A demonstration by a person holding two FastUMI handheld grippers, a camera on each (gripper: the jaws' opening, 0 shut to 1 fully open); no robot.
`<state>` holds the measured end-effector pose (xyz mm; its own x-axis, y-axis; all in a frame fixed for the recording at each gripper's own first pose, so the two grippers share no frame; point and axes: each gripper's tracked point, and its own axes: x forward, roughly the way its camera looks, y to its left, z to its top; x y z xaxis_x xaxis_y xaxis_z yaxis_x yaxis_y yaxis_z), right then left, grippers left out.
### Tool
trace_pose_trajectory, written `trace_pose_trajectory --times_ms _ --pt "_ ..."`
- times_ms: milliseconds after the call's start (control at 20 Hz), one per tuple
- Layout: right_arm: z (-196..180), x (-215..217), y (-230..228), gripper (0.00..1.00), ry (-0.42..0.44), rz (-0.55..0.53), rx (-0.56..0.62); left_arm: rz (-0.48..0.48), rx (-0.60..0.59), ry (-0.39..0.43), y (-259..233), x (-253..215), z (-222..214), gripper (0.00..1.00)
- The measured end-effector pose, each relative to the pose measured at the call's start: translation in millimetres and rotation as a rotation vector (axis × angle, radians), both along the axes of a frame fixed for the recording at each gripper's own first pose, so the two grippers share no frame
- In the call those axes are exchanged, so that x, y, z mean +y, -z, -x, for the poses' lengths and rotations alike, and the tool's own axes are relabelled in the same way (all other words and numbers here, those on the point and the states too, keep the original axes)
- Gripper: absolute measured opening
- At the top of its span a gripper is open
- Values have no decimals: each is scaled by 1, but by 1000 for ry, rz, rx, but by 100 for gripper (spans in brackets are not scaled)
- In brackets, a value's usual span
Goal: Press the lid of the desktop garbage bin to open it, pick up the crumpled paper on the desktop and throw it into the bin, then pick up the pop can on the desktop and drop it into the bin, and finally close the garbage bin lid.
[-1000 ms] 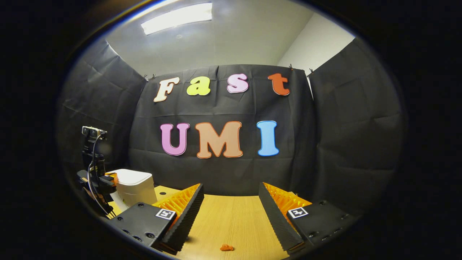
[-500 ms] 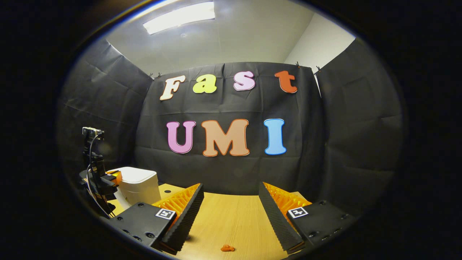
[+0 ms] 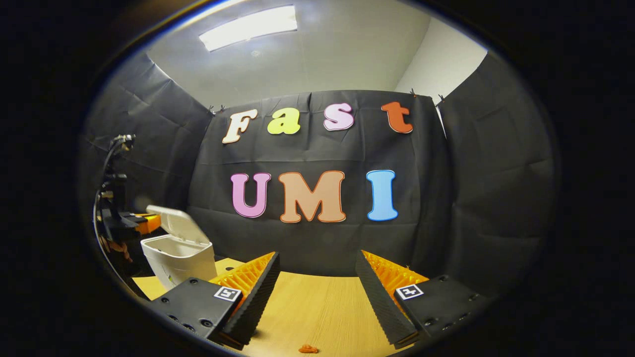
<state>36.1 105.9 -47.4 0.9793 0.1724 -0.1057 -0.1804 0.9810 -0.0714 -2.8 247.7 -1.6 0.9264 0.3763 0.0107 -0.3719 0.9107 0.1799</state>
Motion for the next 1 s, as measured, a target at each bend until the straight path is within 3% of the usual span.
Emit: trace_pose_trajectory --times_ms 100,250,350,450,600,850,900,1000 --pt "-8 -1 10 96 -4 11 16 16 -7 33 -3 -20 9 18" --pt "-15 -2 32 97 -6 49 45 14 -37 50 -14 -36 22 65" --pt "-21 -1 52 97 -19 73 76 0 -27 68 -14 -48 30 60" --pt "-25 1 79 98 -31 101 123 3 -25 77 -17 -55 35 67" --pt "-29 2 127 98 -48 164 220 2 -38 89 -25 -64 48 65" --pt "-24 1 219 99 -75 247 422 -56 -50 68 -41 -62 71 82" --pt "-22 1 236 99 -80 262 461 -74 -54 58 -46 -60 75 76" --pt "-13 -5 274 99 -82 297 562 -103 -59 42 -53 -57 84 76"
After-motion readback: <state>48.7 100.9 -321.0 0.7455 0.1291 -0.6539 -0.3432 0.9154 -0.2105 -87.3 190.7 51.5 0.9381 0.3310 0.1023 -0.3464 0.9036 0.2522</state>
